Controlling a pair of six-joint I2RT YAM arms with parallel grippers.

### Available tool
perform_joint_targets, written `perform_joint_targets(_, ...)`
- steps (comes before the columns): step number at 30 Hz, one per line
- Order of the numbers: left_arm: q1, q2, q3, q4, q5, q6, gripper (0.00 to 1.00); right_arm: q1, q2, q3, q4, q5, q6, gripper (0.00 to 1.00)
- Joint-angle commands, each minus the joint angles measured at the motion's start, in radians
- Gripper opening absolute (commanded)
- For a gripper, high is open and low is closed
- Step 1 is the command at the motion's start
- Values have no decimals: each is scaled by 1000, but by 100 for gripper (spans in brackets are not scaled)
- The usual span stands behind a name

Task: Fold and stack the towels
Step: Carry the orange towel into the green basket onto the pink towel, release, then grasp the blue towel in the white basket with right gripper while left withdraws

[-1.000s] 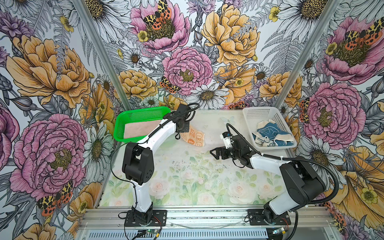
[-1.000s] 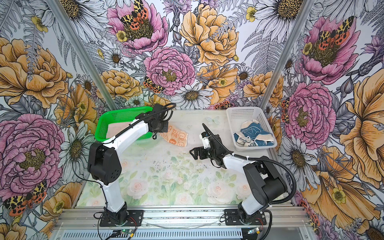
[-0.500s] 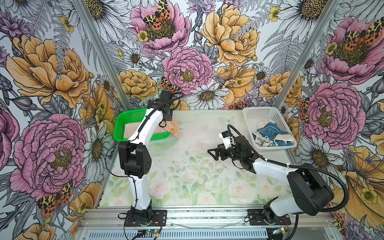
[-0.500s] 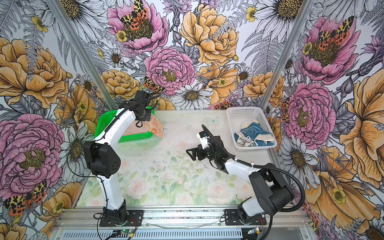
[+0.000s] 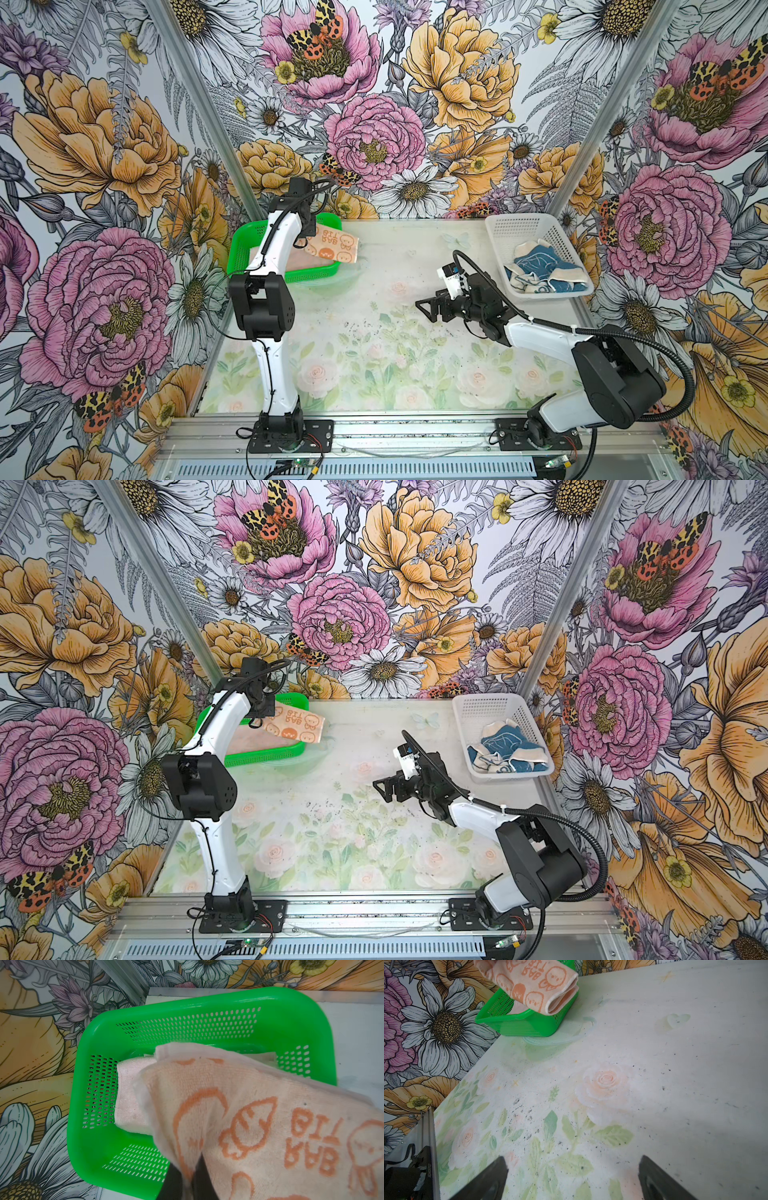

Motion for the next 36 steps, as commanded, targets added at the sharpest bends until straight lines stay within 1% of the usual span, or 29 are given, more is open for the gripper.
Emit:
perform_joint_targets(1,31,25,53,32,36,14,0,0,9,31,-8,1,-28,99)
perform_joint_targets(6,67,46,52,73,42,7,0,0,26,45,-16,1,-37,99)
perform_joint_targets(10,104,41,2,120,50,-11,0,0,41,59,-29,-1,-45,99)
perform_joint_targets(15,162,61,-60,165,111,-43,1,1,49,65,-36,0,-51,100)
perform_joint_targets(17,184,74,-74,173,143,-55,8,1,53,67,-39,3,-56,100)
perform_joint_targets(18,192,74,-85,177,175,-59,18,0,56,69,-42,9,-58,100)
perform_joint_targets(19,194,67,-97,183,196,-63,37,1,60,71,-50,13,-62,100)
perform_joint_targets(20,193,52,-113,194,190,-64,50,0,63,73,-52,13,-64,99)
perform_joint_targets(22,185,1,-154,232,163,-59,68,0,66,76,-54,15,-66,99)
perform_joint_targets(23,179,-32,-176,251,117,-59,76,0,66,75,-55,18,-66,100)
perform_joint_targets(24,178,-64,-197,267,98,-62,84,0,64,73,-54,22,-68,99)
perform_joint_targets(25,174,-102,-222,286,85,-68,94,1,62,71,-55,32,-69,100)
perform_joint_targets(26,169,-144,-254,305,74,-78,99,0,55,69,-59,43,-69,99)
perform_joint_targets(28,155,-228,-325,345,53,-89,99,0,38,53,-46,67,-69,99)
perform_joint_targets(30,140,-323,-408,392,76,-105,99,-1,21,25,-12,82,-63,99)
perform_joint_targets(31,130,-371,-443,403,109,-123,99,-4,13,11,4,87,-59,100)
perform_joint_targets(33,110,-437,-500,414,224,-167,99,-7,5,-2,20,90,-58,99)
perform_joint_targets(35,61,-494,-547,416,318,-197,99,-8,7,-8,32,89,-58,99)
perform_joint_targets(36,33,-518,-566,419,338,-198,99,-9,7,-9,35,89,-59,99)
